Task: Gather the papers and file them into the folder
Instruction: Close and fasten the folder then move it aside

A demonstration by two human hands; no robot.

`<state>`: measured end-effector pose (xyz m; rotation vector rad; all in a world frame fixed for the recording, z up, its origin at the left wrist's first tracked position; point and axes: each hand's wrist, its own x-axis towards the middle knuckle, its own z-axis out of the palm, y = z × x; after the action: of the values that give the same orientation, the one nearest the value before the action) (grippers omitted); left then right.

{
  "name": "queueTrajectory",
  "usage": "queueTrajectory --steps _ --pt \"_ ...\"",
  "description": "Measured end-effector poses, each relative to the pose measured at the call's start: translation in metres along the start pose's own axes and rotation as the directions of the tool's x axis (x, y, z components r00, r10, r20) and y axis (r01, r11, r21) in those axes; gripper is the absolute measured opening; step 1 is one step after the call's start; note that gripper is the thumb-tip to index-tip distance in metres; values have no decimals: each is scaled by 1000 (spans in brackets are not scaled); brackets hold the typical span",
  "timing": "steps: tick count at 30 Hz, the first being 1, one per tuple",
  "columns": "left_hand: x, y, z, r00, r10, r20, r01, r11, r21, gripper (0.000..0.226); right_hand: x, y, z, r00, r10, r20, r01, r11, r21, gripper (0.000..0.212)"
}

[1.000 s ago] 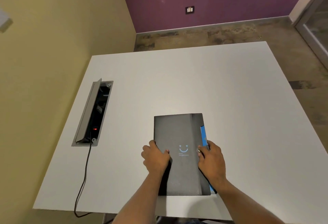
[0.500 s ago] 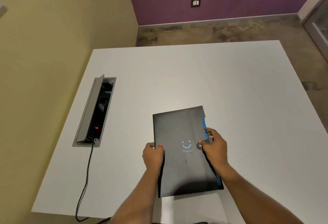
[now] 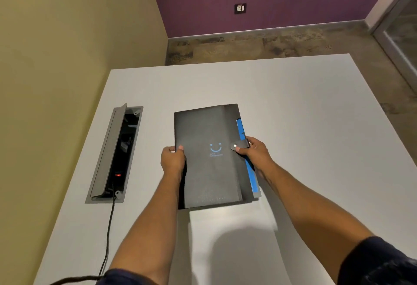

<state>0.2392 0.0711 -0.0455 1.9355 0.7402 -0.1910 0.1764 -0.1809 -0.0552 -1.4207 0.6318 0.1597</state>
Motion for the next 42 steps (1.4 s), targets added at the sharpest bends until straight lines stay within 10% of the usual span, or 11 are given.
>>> queueTrajectory --steps 13,26,32,42 --pt "39 -9 -48 898 -76 434 164 972 -171 35 53 -25 55 995 -73 -61 72 997 -27 47" --pt "79 0 -39 982 -62 180 98 975 -200 55 92 -26 100 967 -244 -76 179 858 -482 41" --pt "105 1 -29 992 -59 113 78 983 -169 53 113 -33 106 960 -274 60 206 542 -815 44" --pt "154 15 -14 1000 21 18 -18 990 -142 43 145 -38 132 856 -371 359 465 251 -849 32"
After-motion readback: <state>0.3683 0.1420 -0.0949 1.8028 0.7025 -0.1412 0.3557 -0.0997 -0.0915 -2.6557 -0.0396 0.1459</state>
